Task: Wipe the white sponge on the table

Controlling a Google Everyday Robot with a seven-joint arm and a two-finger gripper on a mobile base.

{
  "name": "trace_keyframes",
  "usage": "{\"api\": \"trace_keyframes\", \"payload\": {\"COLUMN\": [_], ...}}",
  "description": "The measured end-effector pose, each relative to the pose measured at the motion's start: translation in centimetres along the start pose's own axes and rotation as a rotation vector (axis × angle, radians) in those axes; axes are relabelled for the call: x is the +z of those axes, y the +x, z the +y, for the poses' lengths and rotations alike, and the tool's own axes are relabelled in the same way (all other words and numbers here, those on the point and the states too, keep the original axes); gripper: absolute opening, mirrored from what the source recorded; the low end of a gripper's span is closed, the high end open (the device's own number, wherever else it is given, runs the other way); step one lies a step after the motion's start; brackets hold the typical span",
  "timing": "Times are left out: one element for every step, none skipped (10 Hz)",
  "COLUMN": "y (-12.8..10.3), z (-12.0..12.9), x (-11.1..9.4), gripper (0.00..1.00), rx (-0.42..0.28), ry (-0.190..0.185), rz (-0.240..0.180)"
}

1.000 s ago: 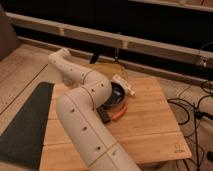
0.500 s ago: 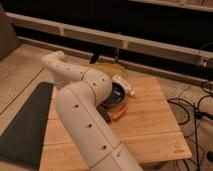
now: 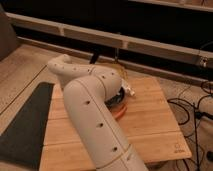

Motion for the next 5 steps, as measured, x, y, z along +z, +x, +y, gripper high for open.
{"api": "trace_keyframes", "payload": {"y": [0.3, 0.4, 0.3, -0.1, -0.6], "z": [-1.0, -2.7, -4.5, -6.1, -7.1], "x": [0.2, 0.2, 0.2, 0.3, 0.2], "gripper": [0.0, 0.0, 0.0, 0.0, 0.0], "rx": [0.022, 0.056, 0.09, 0.111, 0.124], "ry": [0.008, 0.025, 0.044, 0.059, 0.074], "rz": [0.01, 0.019, 0.028, 0.036, 0.039]}}
